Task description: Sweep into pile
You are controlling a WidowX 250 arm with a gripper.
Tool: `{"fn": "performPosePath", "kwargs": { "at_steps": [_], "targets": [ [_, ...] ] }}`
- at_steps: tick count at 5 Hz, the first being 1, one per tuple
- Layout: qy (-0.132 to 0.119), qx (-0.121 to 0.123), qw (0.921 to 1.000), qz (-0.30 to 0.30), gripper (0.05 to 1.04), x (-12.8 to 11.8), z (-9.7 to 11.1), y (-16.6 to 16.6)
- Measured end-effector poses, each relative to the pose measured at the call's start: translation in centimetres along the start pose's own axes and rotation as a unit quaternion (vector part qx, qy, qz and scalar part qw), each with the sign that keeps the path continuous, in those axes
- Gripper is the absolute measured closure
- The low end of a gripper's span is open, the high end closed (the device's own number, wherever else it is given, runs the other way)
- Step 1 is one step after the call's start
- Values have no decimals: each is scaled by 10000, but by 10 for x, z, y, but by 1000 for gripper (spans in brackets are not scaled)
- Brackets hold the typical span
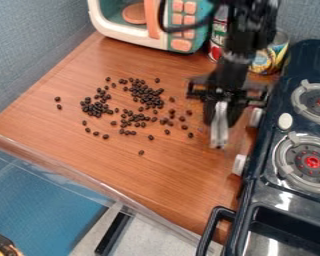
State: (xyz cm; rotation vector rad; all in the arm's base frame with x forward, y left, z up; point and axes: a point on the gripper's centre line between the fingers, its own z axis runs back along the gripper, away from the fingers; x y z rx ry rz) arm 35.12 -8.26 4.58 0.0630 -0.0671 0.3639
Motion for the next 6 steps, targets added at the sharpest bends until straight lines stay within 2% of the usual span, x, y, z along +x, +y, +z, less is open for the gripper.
{"fn": "performPosePath", "kwargs": {
  "at_steps": [1,2,3,4,5,6],
  "targets": [
    [-132,-321,9993,-153,704,4,22,2],
    [-79,-150,9984,-536,704,-5,11,12],
    [29,-18,9929,-1188,704,-13,-4,17],
    [97,-36,9854,-1700,704,-19,-12,18],
    [168,-192,9832,-1810,704,-23,-16,18],
    [218,-240,9856,-1657,704,-20,-22,31]
  ]
}}
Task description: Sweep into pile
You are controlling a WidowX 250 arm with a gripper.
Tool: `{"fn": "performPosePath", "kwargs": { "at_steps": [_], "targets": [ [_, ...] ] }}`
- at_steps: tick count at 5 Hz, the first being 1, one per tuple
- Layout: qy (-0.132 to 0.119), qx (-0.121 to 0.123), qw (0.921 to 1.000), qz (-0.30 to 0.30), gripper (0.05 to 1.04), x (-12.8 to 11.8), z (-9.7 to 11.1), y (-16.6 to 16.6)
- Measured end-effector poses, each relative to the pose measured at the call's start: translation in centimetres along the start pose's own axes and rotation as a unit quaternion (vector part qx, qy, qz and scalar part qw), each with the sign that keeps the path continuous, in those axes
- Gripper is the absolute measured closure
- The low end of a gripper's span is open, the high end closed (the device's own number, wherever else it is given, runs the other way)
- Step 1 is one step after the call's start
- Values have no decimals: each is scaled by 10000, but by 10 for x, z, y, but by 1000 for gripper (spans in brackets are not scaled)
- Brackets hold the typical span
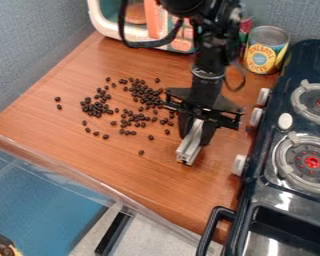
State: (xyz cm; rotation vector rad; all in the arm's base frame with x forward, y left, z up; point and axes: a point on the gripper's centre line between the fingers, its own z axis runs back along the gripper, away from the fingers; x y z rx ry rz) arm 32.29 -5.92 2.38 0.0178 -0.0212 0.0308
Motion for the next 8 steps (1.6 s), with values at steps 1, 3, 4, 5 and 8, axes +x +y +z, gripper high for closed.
{"fn": "performPosePath", "kwargs": {
  "at_steps": [1,3,4,5,8],
  "targets": [
    [-38,-61,10000,49,704,1,-3,9],
    [-68,-86,9996,265,704,3,-8,33],
    [-57,-108,9993,343,704,6,-8,43],
    [-1,-73,9966,826,704,8,-5,78],
    [85,-105,9895,1442,704,-2,-5,143]
  ]
}}
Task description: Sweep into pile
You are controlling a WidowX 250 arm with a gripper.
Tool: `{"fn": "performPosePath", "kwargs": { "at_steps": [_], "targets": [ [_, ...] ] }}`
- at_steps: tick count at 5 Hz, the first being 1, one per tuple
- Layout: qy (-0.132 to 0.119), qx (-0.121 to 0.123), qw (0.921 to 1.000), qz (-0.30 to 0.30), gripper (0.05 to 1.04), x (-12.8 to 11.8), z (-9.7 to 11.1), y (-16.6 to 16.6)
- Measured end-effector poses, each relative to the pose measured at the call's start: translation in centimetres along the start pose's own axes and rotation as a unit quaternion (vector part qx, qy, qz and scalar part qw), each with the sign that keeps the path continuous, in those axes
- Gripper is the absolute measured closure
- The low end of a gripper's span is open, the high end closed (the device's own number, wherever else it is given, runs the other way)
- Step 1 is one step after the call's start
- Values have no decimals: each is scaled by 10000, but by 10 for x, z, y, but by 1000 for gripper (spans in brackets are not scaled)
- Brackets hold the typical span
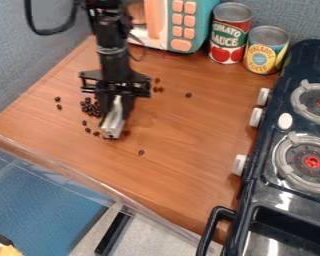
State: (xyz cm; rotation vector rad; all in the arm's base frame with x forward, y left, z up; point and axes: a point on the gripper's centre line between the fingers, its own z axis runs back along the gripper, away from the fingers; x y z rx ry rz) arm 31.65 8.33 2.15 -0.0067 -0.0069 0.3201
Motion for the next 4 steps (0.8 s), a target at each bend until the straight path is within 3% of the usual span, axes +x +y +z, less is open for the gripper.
{"fn": "performPosePath", "kwargs": {
  "at_steps": [2,3,4],
  "targets": [
    [-303,-9,9990,329,704,1,22,30],
    [-487,-225,9980,328,704,2,38,18],
    [-593,-563,9965,172,704,3,60,-23]
  ]
}}
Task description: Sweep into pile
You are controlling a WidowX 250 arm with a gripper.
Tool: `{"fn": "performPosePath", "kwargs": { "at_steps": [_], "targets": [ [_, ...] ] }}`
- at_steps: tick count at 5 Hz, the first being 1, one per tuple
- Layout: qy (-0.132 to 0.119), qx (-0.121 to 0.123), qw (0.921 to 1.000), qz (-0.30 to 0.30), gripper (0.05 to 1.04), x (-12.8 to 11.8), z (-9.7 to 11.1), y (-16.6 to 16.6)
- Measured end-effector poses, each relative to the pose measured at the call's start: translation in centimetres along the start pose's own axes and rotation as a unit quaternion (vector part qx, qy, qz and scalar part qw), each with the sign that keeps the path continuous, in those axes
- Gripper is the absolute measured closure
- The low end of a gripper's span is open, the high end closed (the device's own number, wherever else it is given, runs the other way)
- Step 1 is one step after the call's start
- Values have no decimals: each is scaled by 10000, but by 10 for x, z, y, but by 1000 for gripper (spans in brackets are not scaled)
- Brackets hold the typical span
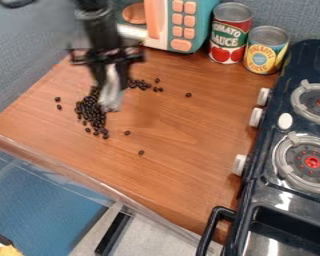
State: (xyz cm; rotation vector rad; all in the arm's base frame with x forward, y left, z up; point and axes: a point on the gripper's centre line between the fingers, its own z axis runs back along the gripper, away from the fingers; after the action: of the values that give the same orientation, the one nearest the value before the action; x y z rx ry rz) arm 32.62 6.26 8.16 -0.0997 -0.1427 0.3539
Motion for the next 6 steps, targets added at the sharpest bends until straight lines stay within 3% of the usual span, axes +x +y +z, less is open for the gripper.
{"fn": "performPosePath", "kwargs": {
  "at_steps": [1,2,3,6],
  "targets": [
    [-50,0,9998,-201,704,0,3,-49],
    [276,216,9994,-17,704,-1,-24,-79],
    [393,207,9987,247,704,6,-45,-94],
    [553,302,9939,908,704,28,-80,-97]
  ]
}}
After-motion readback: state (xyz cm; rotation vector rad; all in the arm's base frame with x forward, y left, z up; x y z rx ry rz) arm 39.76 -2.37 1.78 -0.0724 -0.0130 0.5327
